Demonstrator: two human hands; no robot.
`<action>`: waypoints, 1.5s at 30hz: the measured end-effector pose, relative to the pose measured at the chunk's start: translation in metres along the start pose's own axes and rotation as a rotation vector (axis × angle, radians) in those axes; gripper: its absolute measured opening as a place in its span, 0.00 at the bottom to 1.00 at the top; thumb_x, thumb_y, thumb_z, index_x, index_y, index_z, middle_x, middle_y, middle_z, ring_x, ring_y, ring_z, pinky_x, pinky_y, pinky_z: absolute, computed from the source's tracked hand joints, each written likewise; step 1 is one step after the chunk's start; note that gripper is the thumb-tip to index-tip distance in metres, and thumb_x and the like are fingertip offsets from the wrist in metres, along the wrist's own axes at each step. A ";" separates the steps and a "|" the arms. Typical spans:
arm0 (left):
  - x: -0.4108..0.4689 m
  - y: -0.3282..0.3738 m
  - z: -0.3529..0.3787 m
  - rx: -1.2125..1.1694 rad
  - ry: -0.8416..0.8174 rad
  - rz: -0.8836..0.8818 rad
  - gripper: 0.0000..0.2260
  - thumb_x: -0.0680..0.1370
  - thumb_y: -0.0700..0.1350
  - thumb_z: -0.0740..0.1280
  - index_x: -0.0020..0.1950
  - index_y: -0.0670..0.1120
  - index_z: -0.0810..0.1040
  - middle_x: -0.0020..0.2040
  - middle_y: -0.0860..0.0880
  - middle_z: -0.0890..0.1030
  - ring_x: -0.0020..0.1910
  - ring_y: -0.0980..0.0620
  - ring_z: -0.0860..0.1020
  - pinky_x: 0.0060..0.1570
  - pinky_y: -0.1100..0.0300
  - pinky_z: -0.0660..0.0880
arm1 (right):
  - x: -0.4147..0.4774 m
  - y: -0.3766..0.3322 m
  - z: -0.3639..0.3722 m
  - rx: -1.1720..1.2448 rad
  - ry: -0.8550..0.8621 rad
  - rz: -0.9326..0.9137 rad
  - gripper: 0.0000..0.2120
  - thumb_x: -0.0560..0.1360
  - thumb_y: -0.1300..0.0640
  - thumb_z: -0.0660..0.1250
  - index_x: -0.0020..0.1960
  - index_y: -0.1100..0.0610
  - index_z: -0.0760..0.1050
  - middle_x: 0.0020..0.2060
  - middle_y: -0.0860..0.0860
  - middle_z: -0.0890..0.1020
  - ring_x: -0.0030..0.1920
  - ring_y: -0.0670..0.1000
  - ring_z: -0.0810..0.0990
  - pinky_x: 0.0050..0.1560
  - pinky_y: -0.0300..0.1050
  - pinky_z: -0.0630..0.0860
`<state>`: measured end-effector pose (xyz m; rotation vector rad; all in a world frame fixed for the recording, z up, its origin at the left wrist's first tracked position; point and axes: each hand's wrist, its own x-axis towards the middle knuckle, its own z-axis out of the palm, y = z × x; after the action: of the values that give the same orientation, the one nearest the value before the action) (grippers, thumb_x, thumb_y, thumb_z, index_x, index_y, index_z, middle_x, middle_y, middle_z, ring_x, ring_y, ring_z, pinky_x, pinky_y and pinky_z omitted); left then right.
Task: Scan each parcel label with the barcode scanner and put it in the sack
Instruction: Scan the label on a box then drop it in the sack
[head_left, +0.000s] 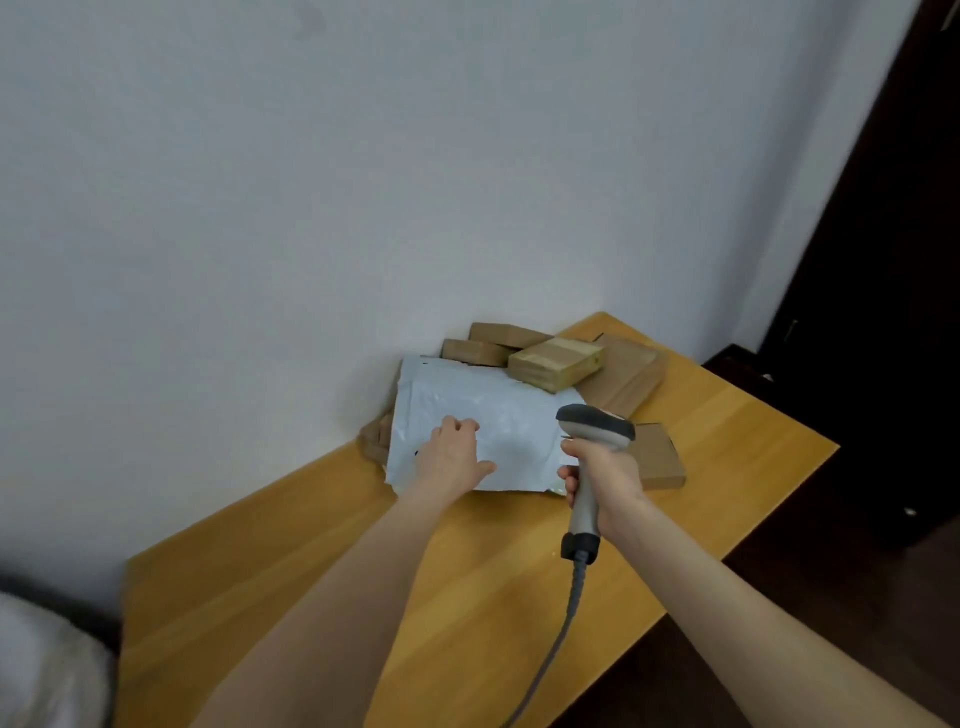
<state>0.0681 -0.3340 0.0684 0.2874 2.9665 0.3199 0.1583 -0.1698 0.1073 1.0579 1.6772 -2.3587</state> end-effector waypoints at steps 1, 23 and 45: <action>0.009 0.004 0.002 -0.023 -0.011 -0.034 0.31 0.76 0.56 0.69 0.73 0.46 0.62 0.69 0.44 0.66 0.65 0.45 0.70 0.59 0.52 0.73 | 0.011 -0.007 -0.003 0.000 0.002 0.000 0.05 0.74 0.61 0.69 0.48 0.62 0.75 0.28 0.56 0.78 0.26 0.50 0.72 0.29 0.42 0.72; 0.262 0.111 0.085 0.366 -0.141 0.092 0.42 0.75 0.56 0.69 0.79 0.44 0.47 0.75 0.34 0.56 0.72 0.36 0.60 0.66 0.46 0.66 | 0.228 -0.074 -0.030 0.034 0.147 0.058 0.06 0.74 0.61 0.70 0.41 0.63 0.76 0.25 0.55 0.77 0.24 0.51 0.72 0.28 0.45 0.72; 0.059 0.066 -0.009 -1.688 0.093 -0.531 0.09 0.79 0.39 0.65 0.57 0.39 0.77 0.52 0.41 0.80 0.50 0.42 0.82 0.47 0.52 0.81 | 0.146 -0.105 -0.031 0.014 -0.432 0.014 0.09 0.72 0.63 0.73 0.47 0.52 0.75 0.46 0.53 0.82 0.52 0.55 0.80 0.48 0.51 0.80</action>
<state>0.0211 -0.2608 0.0844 -0.6687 1.6869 2.3135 0.0182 -0.0530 0.1064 0.5041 1.4869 -2.3701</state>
